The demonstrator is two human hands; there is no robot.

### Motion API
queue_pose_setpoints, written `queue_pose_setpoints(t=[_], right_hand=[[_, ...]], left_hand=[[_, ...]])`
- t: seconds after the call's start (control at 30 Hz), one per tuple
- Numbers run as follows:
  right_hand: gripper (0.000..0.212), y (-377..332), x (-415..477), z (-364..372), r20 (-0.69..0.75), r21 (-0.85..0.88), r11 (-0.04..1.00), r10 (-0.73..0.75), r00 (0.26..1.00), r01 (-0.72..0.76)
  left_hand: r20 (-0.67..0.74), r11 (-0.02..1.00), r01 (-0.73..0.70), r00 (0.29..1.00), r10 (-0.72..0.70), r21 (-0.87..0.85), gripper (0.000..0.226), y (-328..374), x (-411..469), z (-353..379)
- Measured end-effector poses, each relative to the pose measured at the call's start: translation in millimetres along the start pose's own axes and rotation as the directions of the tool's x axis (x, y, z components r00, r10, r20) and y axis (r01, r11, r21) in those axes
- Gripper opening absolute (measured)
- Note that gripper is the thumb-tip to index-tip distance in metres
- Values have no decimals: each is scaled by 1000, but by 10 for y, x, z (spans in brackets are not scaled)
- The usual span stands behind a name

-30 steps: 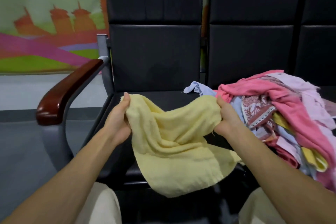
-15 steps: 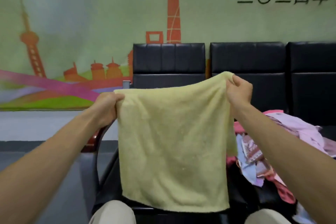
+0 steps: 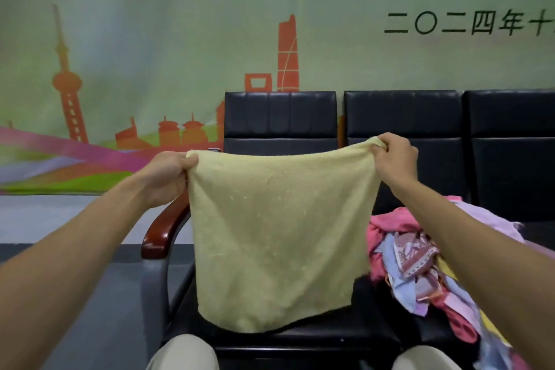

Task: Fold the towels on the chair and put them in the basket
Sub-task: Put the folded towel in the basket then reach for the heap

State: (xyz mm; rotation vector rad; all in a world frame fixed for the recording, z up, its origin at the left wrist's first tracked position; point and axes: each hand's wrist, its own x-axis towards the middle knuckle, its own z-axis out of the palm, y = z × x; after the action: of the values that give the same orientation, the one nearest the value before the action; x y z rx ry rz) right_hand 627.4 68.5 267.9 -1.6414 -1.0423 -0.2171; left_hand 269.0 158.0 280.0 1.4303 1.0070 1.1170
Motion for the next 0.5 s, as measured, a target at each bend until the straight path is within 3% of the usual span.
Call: queue_pose_setpoints(t=[0.13,0.27,0.4,0.5], right_hand=[[18,-34,-8,-24,5,-89,995,37,999,-37],[32,-116,-8,50,40,202,957,202,979,-206],[25,-195,-58,130,159,527,761,349,923,-379],[5,-247,-136,124,297,631,654,294,908,-418]], left_hand=[[-73,975,-57,995,74,217,27,7,26,-107],[-136,961,-82,983,121,265,30,-63,47,-156],[-215,981,-73,970,112,179,29,-163,72,-165],[-239,999,-30,970,36,26,14,-219,96,-164]])
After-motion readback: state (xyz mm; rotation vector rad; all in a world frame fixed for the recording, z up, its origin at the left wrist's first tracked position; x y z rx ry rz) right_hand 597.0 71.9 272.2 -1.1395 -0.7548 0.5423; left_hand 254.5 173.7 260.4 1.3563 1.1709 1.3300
